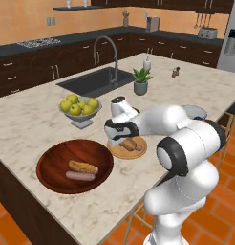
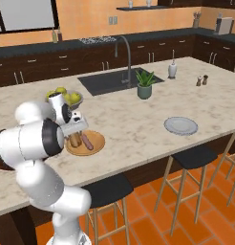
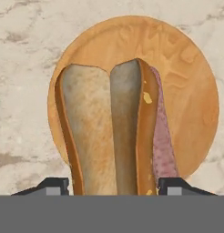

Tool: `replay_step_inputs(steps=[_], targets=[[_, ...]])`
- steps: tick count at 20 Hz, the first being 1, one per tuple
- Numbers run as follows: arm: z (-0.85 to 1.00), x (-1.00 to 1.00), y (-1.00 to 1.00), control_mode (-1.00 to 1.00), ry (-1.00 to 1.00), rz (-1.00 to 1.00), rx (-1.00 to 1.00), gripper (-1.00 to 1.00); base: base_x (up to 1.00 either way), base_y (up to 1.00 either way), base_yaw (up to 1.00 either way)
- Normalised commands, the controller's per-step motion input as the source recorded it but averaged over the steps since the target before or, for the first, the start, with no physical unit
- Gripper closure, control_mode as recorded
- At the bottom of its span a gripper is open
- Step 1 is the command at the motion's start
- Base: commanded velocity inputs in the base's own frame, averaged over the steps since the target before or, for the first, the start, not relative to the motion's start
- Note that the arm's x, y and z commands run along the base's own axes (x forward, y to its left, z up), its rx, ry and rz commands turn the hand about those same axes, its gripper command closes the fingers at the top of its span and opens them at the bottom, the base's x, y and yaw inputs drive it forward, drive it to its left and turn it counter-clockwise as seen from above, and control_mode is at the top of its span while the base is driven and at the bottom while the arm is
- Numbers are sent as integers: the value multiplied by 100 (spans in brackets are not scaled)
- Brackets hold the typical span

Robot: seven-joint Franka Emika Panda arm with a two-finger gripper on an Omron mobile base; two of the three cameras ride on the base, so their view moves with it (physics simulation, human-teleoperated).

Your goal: Place one bun and one sausage from the bowl on each plate.

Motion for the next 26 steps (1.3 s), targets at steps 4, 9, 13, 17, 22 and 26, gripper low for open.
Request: replay_step_inputs(steps=[4, 9, 13, 17, 22, 26], targets=[[-58, 53, 28, -100, 10, 0, -3, -100, 0, 0, 0], [-10, 41, 0, -100, 0, 0, -2, -100, 0, 0, 0], [33, 6, 0, -100, 0, 0, 4, -100, 0, 0, 0], [47, -42, 0, -100, 1, 0, 7, -100, 0, 0, 0], [73, -100, 15, -100, 0, 0, 10, -100, 0, 0, 0], [43, -100, 77, -100, 0, 0, 3, -100, 0, 0, 0]])
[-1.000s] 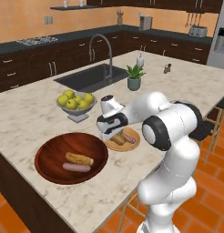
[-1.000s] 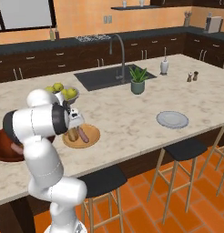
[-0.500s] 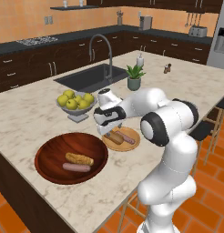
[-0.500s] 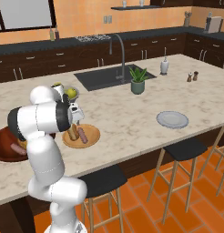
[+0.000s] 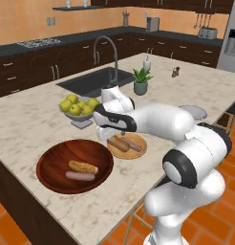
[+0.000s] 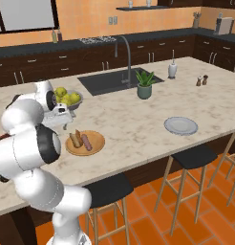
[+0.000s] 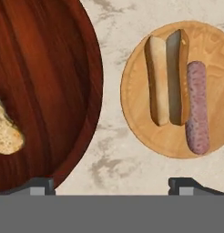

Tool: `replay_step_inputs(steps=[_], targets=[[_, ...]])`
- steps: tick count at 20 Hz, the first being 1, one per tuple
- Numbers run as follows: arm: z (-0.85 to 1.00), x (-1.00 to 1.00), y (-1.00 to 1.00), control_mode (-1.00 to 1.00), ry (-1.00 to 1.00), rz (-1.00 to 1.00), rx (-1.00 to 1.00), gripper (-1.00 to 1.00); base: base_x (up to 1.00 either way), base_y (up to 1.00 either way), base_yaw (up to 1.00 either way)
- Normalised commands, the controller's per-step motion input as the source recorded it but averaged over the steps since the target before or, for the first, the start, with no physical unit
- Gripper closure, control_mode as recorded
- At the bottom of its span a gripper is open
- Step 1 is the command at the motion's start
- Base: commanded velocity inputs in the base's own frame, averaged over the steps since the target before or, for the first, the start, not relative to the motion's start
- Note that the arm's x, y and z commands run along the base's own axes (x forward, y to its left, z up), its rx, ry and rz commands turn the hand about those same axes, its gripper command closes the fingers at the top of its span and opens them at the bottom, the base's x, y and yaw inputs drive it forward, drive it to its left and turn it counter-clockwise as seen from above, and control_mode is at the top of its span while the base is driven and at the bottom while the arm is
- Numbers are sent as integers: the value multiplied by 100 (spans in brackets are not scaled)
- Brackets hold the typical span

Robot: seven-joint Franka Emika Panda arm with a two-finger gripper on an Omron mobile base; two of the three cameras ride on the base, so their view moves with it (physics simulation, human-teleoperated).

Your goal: Place one bun and one sausage from the bowl on each plate.

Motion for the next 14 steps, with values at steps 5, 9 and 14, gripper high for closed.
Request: replay_step_inputs(steps=[5, 9, 14], targets=[[19, -100, 100, -100, 0, 0, 0, -100, 0, 0, 0], [-12, -100, 100, -100, -2, 1, 0, -100, 0, 0, 0], [-53, -12, 100, -100, 6, 2, 1, -100, 0, 0, 0]])
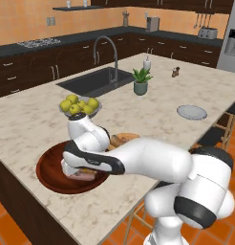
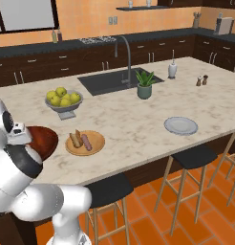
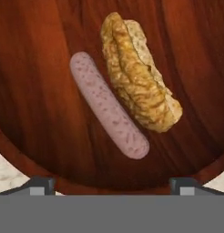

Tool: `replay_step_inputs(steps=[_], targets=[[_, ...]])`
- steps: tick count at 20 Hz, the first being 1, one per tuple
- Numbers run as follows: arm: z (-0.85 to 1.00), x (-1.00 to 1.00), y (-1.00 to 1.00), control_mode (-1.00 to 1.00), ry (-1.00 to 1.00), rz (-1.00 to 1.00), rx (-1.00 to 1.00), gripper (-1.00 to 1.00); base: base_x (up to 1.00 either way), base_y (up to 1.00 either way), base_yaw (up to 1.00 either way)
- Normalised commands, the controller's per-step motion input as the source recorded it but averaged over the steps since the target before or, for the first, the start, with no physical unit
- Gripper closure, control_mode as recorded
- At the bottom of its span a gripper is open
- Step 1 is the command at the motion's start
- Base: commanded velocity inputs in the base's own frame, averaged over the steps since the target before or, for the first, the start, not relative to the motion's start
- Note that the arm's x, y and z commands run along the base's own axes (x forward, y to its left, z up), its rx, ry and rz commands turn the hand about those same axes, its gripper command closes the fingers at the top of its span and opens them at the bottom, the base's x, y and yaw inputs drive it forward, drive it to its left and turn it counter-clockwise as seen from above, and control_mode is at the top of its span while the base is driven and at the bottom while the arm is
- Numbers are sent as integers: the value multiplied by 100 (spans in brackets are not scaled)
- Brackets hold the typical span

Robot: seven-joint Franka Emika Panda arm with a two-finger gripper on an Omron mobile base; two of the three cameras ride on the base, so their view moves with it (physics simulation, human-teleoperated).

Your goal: Place one bun and one sausage from the bowl on each plate.

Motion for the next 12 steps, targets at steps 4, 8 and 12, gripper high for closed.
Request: replay_step_inputs(steps=[4, 8, 12], targets=[[-32, 71, 41, -100, 1, -5, -2, -100, 0, 0, 0], [-38, 38, 8, -100, 18, 0, -1, -100, 0, 0, 0], [-57, 15, 19, -100, 21, 0, -5, -100, 0, 0, 0]])
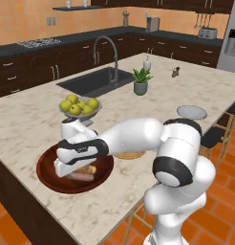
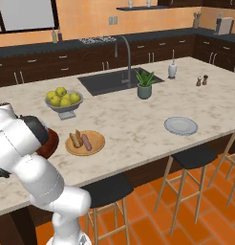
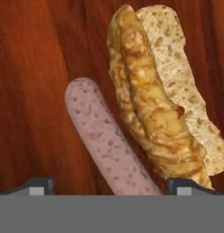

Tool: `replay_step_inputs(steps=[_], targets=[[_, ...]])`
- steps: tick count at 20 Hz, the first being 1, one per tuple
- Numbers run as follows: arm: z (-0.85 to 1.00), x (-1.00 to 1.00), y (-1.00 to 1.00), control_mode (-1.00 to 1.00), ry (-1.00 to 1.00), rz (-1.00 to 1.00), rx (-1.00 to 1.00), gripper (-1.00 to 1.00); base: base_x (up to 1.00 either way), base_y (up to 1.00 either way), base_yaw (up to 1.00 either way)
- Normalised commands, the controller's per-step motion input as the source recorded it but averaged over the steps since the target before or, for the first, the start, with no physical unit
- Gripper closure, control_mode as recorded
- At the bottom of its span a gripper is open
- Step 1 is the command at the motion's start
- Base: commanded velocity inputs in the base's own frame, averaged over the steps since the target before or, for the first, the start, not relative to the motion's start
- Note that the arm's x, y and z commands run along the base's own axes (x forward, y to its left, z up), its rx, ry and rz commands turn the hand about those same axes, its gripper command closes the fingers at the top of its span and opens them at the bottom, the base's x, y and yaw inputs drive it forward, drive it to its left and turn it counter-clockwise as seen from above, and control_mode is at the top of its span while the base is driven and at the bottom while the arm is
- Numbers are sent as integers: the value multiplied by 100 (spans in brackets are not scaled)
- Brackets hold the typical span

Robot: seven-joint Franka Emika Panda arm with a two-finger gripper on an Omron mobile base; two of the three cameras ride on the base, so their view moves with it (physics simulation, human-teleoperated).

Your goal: Place one bun and one sausage from the bowl on each plate.

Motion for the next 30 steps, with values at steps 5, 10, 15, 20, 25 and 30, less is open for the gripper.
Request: replay_step_inputs(steps=[5, 10, 15, 20, 25, 30], targets=[[-7, -34, 19, -100, 3, 1, -3, -100, 0, 0, 0], [-37, 0, -12, -100, 1, 0, -12, -100, 0, 0, 0], [-57, 4, -31, -100, 1, 0, -16, -100, 0, 0, 0], [-7, 4, -40, -100, -1, 0, -4, -100, 0, 0, 0], [19, 0, -38, -100, -1, 0, 2, -100, 0, 0, 0], [-39, -7, 0, -100, 3, 0, 0, -100, 0, 0, 0]])
